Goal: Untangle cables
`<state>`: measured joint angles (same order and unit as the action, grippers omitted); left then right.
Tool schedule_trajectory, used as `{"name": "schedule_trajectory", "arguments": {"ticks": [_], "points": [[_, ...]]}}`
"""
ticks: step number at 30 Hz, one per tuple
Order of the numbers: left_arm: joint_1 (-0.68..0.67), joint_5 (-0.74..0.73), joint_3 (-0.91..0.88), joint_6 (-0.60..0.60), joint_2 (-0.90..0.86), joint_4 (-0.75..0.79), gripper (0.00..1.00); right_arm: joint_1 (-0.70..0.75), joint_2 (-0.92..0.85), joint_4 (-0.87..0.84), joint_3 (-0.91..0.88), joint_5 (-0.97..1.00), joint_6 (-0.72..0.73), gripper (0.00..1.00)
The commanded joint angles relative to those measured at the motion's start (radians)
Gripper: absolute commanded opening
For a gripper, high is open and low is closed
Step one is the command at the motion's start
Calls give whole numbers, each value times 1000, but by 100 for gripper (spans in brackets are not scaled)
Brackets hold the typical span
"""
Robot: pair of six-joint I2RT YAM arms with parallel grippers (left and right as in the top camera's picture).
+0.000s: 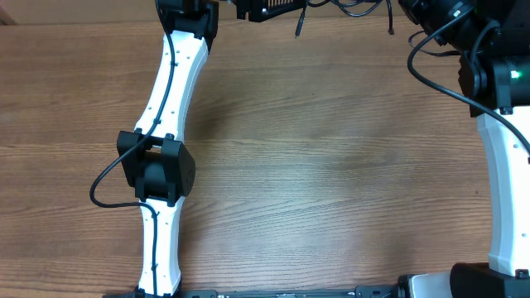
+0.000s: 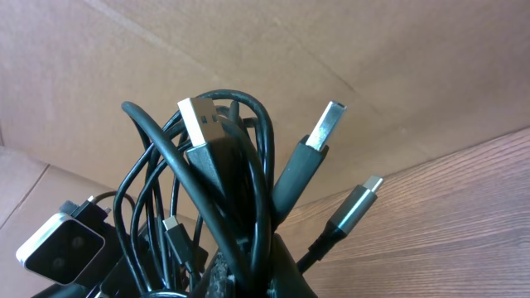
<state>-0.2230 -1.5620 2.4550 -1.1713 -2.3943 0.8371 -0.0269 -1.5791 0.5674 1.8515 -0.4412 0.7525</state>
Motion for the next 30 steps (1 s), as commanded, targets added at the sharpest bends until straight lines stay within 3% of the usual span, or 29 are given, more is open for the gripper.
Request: {"name": "schedule_trajectory", "arguments": {"ticks": [1, 22, 24, 25, 28, 30], "points": [[-4, -18, 12, 50, -18, 1, 56, -1, 26, -19, 27, -40, 3, 4], [-6, -18, 12, 68, -19, 0, 54, -45, 26, -8, 27, -70, -1, 4], [-6, -18, 12, 68, -19, 0, 37, -45, 26, -5, 27, -69, -2, 4], [-6, -18, 12, 68, -19, 0, 6, -45, 26, -3, 27, -69, -2, 4], [-5, -19, 12, 56, -19, 1, 4, -45, 26, 3, 27, -49, -27, 4], [9, -19, 13, -11, -18, 27, 4, -30, 26, 25, 27, 4, -28, 4]]}}
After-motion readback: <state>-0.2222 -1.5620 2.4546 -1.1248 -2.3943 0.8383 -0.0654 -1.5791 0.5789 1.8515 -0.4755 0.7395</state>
